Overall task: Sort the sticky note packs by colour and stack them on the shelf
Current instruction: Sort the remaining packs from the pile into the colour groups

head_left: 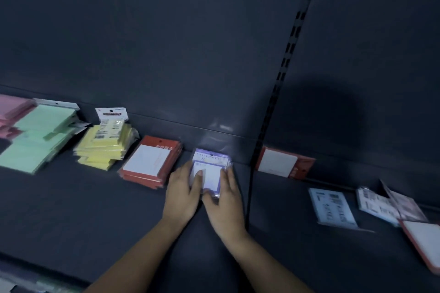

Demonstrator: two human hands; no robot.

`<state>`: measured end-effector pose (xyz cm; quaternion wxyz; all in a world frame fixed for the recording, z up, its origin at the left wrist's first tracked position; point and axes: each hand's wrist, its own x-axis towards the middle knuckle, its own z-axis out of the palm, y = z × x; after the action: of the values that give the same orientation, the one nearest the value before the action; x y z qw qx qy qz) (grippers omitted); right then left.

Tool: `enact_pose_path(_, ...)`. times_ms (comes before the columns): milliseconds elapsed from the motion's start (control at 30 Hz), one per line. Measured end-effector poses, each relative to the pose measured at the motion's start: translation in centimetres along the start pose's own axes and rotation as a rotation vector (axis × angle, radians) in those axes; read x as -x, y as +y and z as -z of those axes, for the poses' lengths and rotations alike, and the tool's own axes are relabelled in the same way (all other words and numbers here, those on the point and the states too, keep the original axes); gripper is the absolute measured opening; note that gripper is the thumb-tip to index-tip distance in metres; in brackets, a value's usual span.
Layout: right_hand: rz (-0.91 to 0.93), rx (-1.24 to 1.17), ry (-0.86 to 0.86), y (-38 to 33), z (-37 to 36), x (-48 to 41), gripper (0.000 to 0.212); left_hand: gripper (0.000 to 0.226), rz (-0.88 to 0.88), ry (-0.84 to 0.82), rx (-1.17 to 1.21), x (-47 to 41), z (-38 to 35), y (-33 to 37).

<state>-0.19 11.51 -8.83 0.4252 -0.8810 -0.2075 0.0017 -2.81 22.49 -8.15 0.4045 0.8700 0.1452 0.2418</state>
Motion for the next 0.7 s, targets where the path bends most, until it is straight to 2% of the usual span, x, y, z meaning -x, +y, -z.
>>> enact_pose_path(100,0.017,0.005,-0.007,0.0,-0.3,-0.2,0.066,0.044,0.027,0.021,0.026,0.1,0.0,-0.1)
enact_pose_path(233,0.032,-0.065,0.068,-0.7,-0.3,-0.8,0.058,0.054,0.063,0.02,-0.151,-0.5,0.1,-0.4)
enact_pose_path(367,-0.045,-0.091,0.173,-0.9,0.5,-0.6,0.045,0.036,-0.077,-0.002,-0.319,-1.0,-0.4,0.6)
enact_pose_path(467,-0.145,-0.098,0.245,-0.6,0.3,1.4,0.043,0.045,-0.185,-0.06,-0.377,0.2,-0.5,0.8)
enact_pose_path(533,-0.215,-0.119,0.261,-0.3,0.0,3.2,0.045,0.05,-0.289,-0.077,-0.362,0.8,-0.2,0.5)
enact_pose_path(700,-0.273,-0.175,0.32,0.6,2.3,7.2,0.037,0.039,-0.524,-0.062,-0.279,1.3,-0.2,0.8)
